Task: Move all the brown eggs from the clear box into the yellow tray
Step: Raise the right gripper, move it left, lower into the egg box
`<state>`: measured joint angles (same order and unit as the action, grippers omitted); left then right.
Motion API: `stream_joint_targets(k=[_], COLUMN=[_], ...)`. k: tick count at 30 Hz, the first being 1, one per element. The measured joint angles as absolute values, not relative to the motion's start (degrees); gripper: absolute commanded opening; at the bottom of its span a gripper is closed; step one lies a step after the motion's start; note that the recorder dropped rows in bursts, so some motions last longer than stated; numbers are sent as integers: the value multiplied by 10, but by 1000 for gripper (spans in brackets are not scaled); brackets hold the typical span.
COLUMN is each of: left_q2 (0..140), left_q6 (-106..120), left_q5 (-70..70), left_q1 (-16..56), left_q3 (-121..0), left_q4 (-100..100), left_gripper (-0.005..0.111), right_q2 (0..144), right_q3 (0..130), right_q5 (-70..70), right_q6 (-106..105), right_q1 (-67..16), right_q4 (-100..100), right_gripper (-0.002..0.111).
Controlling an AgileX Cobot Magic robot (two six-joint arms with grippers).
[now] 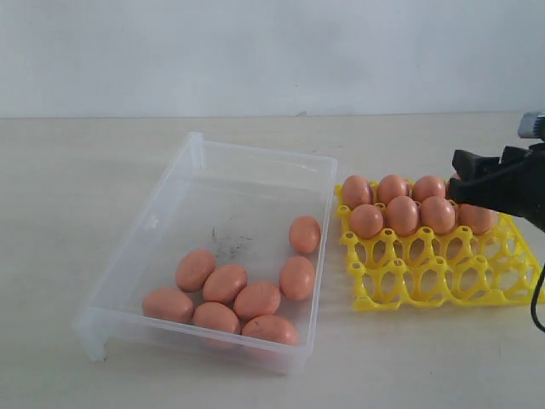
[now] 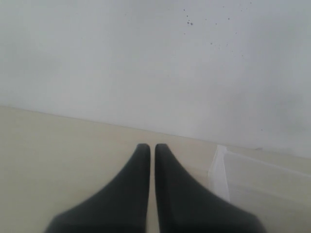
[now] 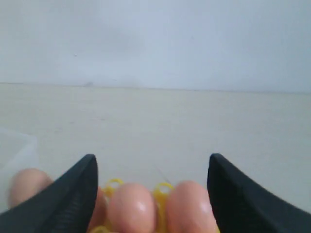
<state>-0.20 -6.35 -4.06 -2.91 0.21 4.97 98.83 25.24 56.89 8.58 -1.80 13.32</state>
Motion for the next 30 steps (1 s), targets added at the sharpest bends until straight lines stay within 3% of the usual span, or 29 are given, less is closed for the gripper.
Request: stream_joint_targets(k=[10, 17, 23, 30], left_q2=[-2, -2, -2, -2], left_q6=[-63, -63, -63, -63], left_q5=[-41, -41, -41, -41], left_q1=[-29, -29, -29, -29], left_q3=[2, 2, 2, 2], left_q4=[50, 50, 50, 50], left_gripper=[4, 4, 4, 4], right_q2=[914, 911, 911, 913], right_q3=[294, 395, 499, 577], right_q5=[569, 360, 65, -59], right_q6=[314, 423, 466, 486], right_q1=[-66, -234, -374, -429], right_q4=[434, 526, 534, 492], right_gripper=[59, 59, 59, 59])
